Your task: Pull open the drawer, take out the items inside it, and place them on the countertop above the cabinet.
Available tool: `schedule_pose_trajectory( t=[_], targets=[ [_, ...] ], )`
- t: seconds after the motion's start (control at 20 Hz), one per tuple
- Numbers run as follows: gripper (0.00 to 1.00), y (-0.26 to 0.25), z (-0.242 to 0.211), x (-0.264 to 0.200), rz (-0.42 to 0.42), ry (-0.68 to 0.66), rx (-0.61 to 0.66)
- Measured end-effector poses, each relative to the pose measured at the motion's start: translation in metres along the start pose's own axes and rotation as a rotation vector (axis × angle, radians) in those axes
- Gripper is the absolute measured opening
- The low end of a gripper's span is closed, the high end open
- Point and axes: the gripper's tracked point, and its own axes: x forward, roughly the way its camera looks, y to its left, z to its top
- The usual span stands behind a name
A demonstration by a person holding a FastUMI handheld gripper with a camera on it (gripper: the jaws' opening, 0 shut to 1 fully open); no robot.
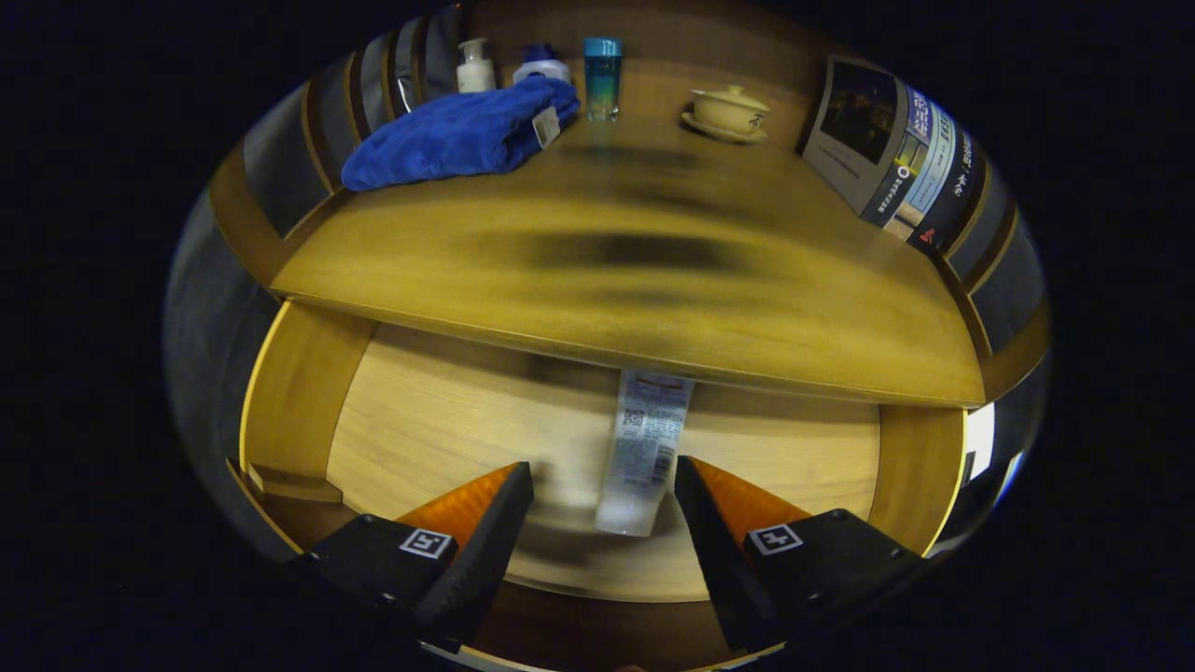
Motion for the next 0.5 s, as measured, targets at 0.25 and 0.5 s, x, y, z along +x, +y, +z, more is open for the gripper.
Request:
schedule_pose_trajectory(
  t=[0.25, 0.5],
  targets=[
    [0.99, 0.001, -0.004, 0.005, -0.002, 0.037, 0.006],
    [0.99, -0.004, -0.009, 0.020, -0.019, 0.083, 0.027]
  ],
)
